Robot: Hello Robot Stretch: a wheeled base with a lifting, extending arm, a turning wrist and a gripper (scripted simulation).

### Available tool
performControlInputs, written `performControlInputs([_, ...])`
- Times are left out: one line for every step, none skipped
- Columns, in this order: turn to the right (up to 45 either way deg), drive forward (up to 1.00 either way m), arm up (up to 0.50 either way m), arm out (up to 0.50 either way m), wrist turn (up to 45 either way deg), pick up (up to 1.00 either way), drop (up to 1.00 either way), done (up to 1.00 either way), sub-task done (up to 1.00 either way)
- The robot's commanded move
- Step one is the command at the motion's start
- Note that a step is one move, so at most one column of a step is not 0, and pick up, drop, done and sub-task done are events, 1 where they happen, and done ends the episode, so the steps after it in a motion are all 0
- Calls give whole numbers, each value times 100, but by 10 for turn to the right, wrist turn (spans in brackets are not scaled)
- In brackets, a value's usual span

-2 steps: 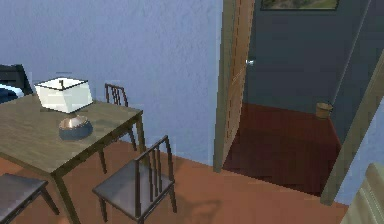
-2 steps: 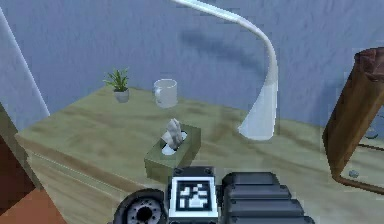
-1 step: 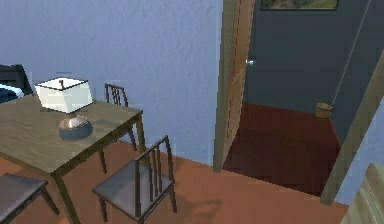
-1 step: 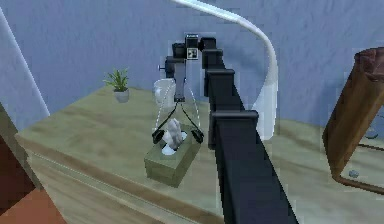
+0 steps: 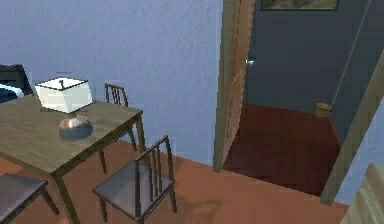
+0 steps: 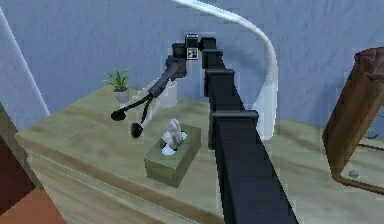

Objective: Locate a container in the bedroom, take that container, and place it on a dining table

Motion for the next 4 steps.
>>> performControlInputs([0, 0, 0, 0, 450, 0, 0, 0, 0])
performControlInputs([0, 0, 0, 0, 450, 0, 0, 0, 0])
performControlInputs([0, 0, 0, 0, 120, 0, 0, 0, 0])
performControlInputs([0, 0, 0, 0, 0, 100, 0, 0, 0])
